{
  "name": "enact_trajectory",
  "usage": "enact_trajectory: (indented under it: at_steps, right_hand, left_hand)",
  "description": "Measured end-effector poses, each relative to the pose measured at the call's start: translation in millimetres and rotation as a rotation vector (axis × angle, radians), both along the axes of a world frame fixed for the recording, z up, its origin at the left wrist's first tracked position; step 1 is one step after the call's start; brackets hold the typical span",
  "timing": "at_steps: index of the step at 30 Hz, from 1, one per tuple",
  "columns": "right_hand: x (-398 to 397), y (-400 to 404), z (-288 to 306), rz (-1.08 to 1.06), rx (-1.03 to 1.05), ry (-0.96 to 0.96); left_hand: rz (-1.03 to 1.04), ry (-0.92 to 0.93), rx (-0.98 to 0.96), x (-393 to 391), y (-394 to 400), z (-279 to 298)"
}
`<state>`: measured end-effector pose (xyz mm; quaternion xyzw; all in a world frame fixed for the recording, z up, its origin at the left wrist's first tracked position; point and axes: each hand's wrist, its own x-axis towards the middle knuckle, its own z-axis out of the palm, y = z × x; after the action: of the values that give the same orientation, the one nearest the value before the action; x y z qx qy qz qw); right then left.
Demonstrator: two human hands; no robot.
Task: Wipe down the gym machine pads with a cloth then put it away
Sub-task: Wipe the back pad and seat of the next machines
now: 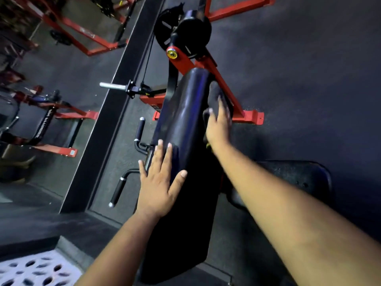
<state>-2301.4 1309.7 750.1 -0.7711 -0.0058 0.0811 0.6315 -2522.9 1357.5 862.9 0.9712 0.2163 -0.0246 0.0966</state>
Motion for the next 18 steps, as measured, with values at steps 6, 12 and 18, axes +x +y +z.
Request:
enact_trajectory:
  at_steps: [6, 12, 18]
  right_hand:
    - [-157.9, -43.7, 29.1, 0.192, -0.166, -0.312]
    - [-207.2, -75.9, 46.2, 0.534, -0.276, -0.527]
    - [-125.9, -17.3, 95.3, 0.472, -0.528, -0.368]
  left_hand:
    - [0.124, -0.09, -0.124, -74.4, -11.1, 1.9]
    - [0.21, -0.192, -0.186, -115.6, -30.8, 8.1]
    - [0.291, -0.223, -0.167, -155.5, -44.5, 4.5]
